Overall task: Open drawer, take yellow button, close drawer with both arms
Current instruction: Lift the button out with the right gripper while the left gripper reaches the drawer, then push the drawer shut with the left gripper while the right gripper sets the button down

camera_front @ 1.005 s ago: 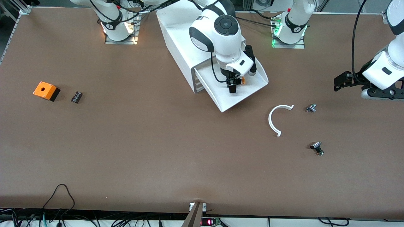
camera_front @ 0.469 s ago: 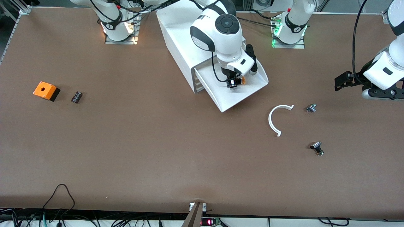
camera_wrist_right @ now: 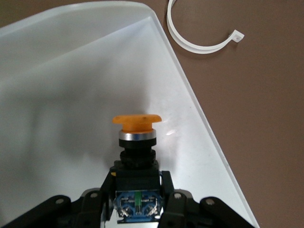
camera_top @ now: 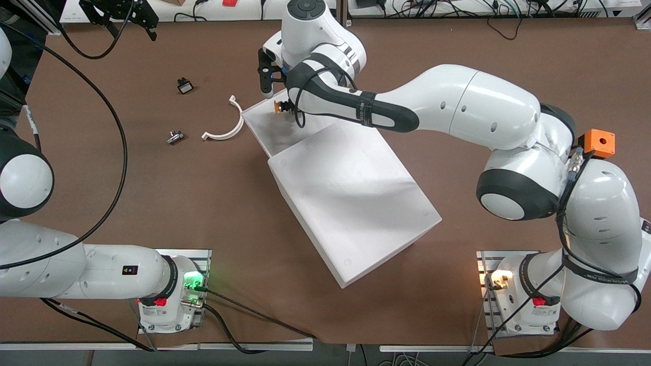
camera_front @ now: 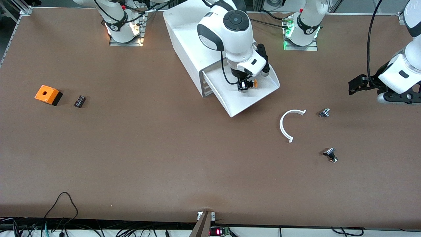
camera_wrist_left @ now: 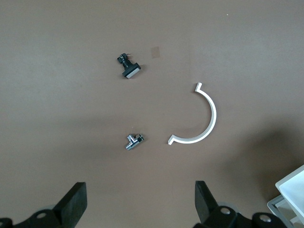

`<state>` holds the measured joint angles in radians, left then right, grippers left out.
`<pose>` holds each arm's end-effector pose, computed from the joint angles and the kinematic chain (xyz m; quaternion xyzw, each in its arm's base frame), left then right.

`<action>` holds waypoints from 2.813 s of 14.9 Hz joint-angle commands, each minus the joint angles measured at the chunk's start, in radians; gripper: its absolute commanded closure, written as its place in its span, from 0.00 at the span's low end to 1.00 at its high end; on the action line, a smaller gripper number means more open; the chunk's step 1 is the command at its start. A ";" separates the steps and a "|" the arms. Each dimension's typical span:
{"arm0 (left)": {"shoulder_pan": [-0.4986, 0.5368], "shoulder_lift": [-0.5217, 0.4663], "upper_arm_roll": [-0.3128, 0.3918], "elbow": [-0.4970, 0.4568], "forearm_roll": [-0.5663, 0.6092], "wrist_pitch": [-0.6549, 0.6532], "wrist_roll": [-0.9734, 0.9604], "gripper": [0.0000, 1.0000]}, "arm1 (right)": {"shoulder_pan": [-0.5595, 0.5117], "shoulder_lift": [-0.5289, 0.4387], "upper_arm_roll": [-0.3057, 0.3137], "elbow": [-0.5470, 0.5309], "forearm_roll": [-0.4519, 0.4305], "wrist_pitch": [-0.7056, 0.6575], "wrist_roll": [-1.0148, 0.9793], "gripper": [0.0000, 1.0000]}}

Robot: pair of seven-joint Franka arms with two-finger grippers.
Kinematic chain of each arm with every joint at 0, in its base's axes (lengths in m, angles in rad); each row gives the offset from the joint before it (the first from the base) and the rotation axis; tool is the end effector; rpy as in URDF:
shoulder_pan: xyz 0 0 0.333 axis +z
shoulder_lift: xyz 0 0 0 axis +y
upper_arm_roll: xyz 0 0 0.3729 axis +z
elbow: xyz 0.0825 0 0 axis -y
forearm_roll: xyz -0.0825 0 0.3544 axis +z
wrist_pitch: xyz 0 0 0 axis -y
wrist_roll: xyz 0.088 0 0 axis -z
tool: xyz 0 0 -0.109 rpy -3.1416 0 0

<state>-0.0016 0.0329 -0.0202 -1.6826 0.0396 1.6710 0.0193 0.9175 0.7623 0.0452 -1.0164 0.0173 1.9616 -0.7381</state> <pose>0.5403 -0.0076 0.6208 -0.9993 0.0230 0.0222 0.0193 0.4602 0.6388 0.4625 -0.6644 -0.7414 -0.0885 0.0334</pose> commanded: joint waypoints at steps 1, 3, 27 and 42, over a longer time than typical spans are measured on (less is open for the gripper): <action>-0.005 0.016 -0.004 0.026 0.019 -0.014 0.004 0.00 | -0.035 -0.069 -0.004 -0.028 -0.002 -0.046 -0.003 0.71; -0.006 0.021 -0.009 0.046 0.011 -0.011 0.001 0.00 | -0.061 -0.093 0.001 -0.054 0.000 -0.044 -0.006 0.71; -0.196 0.266 -0.178 -0.205 -0.038 0.620 -0.765 0.00 | -0.616 -0.317 0.002 -0.556 -0.002 0.144 0.039 0.71; -0.250 0.160 -0.473 -0.430 -0.041 0.636 -1.223 0.00 | -0.973 -0.428 -0.002 -1.081 -0.013 0.334 0.655 0.69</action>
<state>-0.2600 0.2396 -0.4321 -2.0459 0.0164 2.3054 -1.1410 -0.0180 0.4167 0.0241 -1.9458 0.0184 2.2166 -0.1135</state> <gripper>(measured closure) 0.000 0.590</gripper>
